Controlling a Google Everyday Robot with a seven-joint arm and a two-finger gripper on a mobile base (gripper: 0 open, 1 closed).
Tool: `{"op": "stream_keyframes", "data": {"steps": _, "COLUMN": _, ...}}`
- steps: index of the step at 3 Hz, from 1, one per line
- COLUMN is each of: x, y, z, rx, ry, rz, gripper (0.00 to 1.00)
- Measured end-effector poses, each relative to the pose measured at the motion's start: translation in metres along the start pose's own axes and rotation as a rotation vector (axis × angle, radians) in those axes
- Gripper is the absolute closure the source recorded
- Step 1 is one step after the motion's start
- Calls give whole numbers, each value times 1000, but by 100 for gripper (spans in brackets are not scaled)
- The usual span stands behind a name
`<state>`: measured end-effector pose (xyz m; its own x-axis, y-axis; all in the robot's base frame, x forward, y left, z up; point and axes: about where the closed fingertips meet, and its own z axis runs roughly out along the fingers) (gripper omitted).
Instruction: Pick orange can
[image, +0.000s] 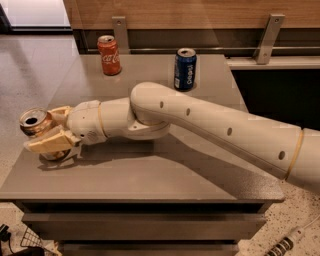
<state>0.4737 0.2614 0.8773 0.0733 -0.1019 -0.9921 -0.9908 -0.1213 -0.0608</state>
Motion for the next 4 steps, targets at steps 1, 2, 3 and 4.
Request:
{"op": "stream_keyframes", "data": {"steps": 1, "x": -1, "y": 1, "z": 2, "rx": -4, "ry": 0, "rz": -1, "gripper": 93}}
{"op": "stream_keyframes", "data": {"steps": 2, "x": -4, "y": 3, "z": 2, "rx": -7, "ry": -1, "rz": -6, "gripper": 100}}
{"op": "stream_keyframes", "data": {"steps": 3, "x": -16, "y": 4, "z": -4, "rx": -7, "ry": -5, "rz": -22, "gripper": 100}}
{"op": "stream_keyframes", "data": {"steps": 4, "x": -51, "y": 5, "z": -28, "rx": 8, "ry": -17, "rz": -72, "gripper": 100}}
